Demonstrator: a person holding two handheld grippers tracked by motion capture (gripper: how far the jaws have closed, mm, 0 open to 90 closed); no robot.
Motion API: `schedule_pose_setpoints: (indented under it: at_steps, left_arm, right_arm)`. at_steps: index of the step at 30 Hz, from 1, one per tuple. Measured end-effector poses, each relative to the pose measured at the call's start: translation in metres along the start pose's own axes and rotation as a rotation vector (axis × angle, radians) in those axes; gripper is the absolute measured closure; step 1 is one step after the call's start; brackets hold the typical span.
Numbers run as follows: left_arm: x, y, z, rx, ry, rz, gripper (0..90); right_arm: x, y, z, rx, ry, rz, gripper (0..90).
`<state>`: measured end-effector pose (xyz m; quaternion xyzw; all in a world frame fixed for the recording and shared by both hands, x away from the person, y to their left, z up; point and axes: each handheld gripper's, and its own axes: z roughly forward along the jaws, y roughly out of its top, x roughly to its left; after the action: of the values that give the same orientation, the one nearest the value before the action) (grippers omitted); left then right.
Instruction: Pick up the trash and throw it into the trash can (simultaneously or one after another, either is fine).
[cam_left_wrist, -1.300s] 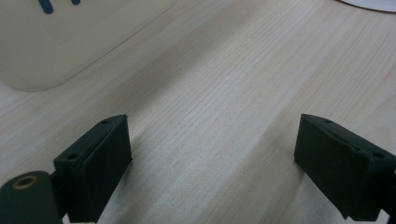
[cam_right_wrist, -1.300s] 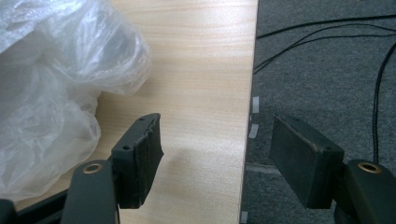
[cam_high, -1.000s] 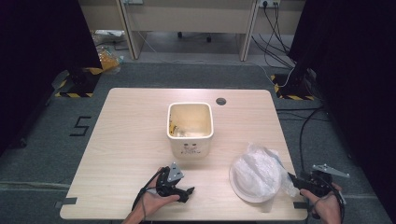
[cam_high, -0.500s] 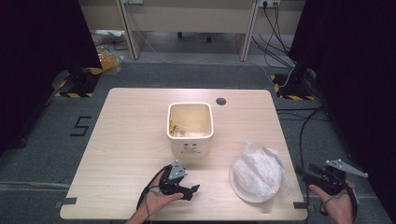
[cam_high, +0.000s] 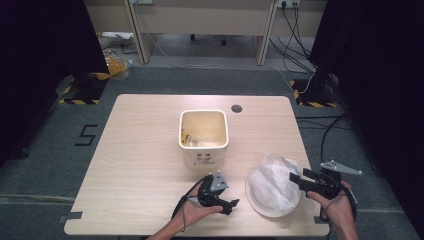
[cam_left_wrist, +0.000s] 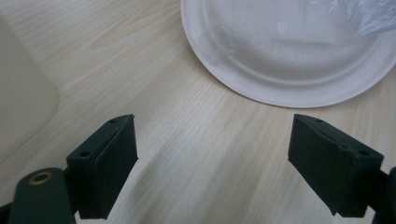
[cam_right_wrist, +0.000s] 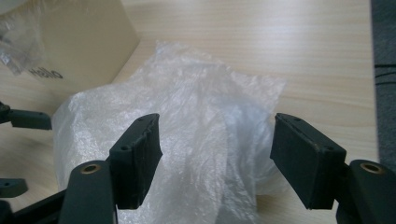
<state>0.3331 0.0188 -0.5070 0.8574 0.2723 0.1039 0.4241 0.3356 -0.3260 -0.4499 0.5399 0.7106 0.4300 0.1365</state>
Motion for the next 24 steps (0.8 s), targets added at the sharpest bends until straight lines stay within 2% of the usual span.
schedule_pose_setpoints:
  at_steps: [2,5,9,12,13,17,19,23,24]
  left_arm:
    - [-0.003,0.002,0.006,0.005,-0.015,-0.002,14.9]
    - [-0.006,0.004,0.011,0.004,-0.014,0.001,15.0]
    - [-0.011,0.008,0.021,0.006,-0.015,0.014,15.8]
    - [-0.012,0.007,0.022,0.016,-0.007,0.029,16.4]
    - [-0.011,0.005,0.021,0.021,-0.008,0.023,16.5]
    - [-0.006,-0.003,0.008,0.026,-0.015,0.013,16.7]
    - [-0.002,-0.007,-0.004,0.017,-0.023,-0.011,16.6]
    - [0.007,-0.018,-0.034,-0.001,0.003,-0.041,16.5]
    - [0.007,-0.018,-0.034,-0.001,0.003,-0.041,16.4]
  right_arm:
    - [-0.001,-0.002,0.006,0.014,0.010,0.016,32.8]
    - [-0.003,-0.004,0.011,0.027,0.023,0.034,32.5]
    - [-0.008,-0.008,0.021,0.046,0.073,0.081,31.2]
    - [-0.007,-0.010,0.024,0.059,0.100,0.090,32.8]
    - [-0.006,-0.011,0.025,0.065,0.107,0.091,33.2]
    - [0.002,-0.012,0.031,0.076,0.123,0.084,33.4]
    - [0.010,-0.012,0.033,0.079,0.130,0.079,33.7]
    - [0.030,-0.014,0.041,0.092,0.157,0.062,33.8]
    - [0.030,-0.014,0.041,0.092,0.157,0.062,33.8]
